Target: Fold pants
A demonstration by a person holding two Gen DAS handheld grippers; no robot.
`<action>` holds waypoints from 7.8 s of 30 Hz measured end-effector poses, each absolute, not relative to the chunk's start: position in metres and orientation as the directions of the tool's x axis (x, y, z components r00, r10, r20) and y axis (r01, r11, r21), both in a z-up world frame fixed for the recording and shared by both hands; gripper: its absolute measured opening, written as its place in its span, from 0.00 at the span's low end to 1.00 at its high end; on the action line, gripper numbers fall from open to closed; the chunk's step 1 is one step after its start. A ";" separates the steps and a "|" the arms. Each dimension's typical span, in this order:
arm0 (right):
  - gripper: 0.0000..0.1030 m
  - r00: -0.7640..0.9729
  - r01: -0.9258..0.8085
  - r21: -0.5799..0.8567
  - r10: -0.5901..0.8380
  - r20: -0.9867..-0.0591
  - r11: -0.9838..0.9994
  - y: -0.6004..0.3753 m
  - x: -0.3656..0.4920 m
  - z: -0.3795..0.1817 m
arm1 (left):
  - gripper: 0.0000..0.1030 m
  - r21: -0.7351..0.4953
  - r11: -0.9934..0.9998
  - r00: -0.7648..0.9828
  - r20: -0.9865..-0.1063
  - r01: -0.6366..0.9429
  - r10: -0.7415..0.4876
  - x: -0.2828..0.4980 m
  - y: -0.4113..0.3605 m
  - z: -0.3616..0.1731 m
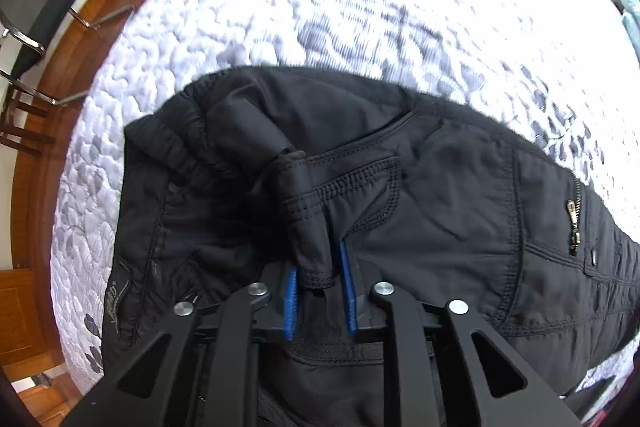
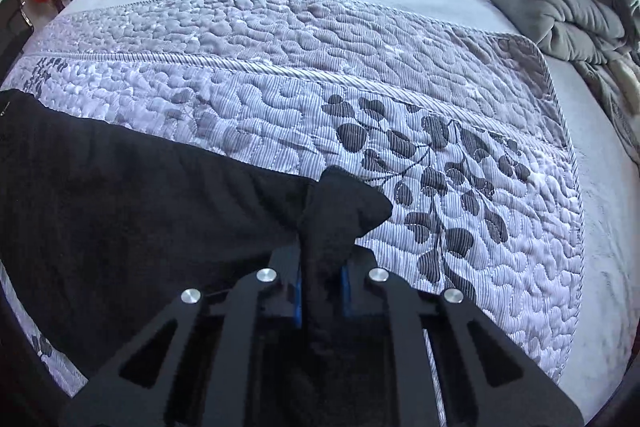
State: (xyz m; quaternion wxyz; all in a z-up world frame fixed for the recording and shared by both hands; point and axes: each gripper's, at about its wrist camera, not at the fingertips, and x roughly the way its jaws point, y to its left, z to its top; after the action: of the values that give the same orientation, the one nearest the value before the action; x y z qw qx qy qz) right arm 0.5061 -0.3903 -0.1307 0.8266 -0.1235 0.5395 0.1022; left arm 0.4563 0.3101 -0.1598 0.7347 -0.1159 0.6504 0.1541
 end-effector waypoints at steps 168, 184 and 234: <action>0.05 0.559 0.290 0.645 0.422 -0.714 0.707 -0.514 0.063 -0.097 | 0.96 -0.287 0.867 0.493 -0.868 -0.408 -0.056 0.092 0.172 -0.116; 0.68 0.516 0.400 0.642 0.419 -0.747 0.654 -0.546 0.022 -0.099 | 0.96 -0.322 0.809 0.486 -0.873 -0.492 -0.052 0.072 0.204 -0.124; 0.15 0.599 0.324 0.655 0.387 -0.700 0.683 -0.548 0.085 -0.087 | 0.96 -0.809 0.336 0.772 -0.573 -0.482 -0.275 0.041 0.287 -0.151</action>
State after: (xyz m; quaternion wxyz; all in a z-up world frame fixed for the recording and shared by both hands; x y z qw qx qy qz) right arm 0.0851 -0.5484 -0.0873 0.8011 0.3975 0.4471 0.0199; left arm 0.0407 0.2871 -0.1506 0.7472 -0.5722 0.3308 0.0691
